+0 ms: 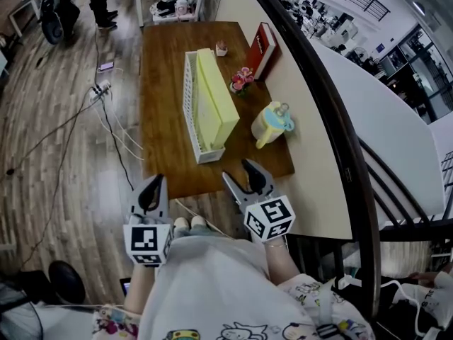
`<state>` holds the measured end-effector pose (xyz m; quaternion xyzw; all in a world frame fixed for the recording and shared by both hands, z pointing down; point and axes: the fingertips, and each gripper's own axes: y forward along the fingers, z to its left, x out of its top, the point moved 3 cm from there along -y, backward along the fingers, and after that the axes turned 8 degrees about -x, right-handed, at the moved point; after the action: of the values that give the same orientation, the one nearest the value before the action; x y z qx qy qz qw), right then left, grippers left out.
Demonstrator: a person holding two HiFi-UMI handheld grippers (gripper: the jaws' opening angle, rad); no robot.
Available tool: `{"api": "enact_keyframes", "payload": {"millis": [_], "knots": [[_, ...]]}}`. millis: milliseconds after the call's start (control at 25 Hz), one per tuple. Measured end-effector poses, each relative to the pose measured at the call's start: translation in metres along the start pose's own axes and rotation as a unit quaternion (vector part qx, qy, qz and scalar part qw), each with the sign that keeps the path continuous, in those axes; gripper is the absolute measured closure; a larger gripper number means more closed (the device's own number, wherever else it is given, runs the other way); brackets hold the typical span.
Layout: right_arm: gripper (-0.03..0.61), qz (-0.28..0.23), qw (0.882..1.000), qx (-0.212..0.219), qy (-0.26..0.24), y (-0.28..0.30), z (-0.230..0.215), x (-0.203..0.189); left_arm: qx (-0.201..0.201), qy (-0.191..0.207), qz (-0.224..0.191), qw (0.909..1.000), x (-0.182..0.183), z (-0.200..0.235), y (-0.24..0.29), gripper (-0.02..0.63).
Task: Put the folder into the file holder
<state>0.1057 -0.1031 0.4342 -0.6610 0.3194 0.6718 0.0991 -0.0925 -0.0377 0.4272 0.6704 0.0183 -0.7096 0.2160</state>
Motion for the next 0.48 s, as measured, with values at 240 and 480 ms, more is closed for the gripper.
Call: {"api": "enact_keyframes", "payload": {"millis": [240,480], "knots": [[0.413,-0.002,1.000,0.001,0.005,-0.016,-0.002,-0.001,-0.016,-0.002,0.004,0.9999,-0.003,-0.005,-0.001,0.603],[0.486,-0.019,1.000,-0.006,0.011,-0.024,-0.002,0.000,-0.033,-0.003,0.010,0.9994,-0.006,-0.011,-0.003,0.603]]}}
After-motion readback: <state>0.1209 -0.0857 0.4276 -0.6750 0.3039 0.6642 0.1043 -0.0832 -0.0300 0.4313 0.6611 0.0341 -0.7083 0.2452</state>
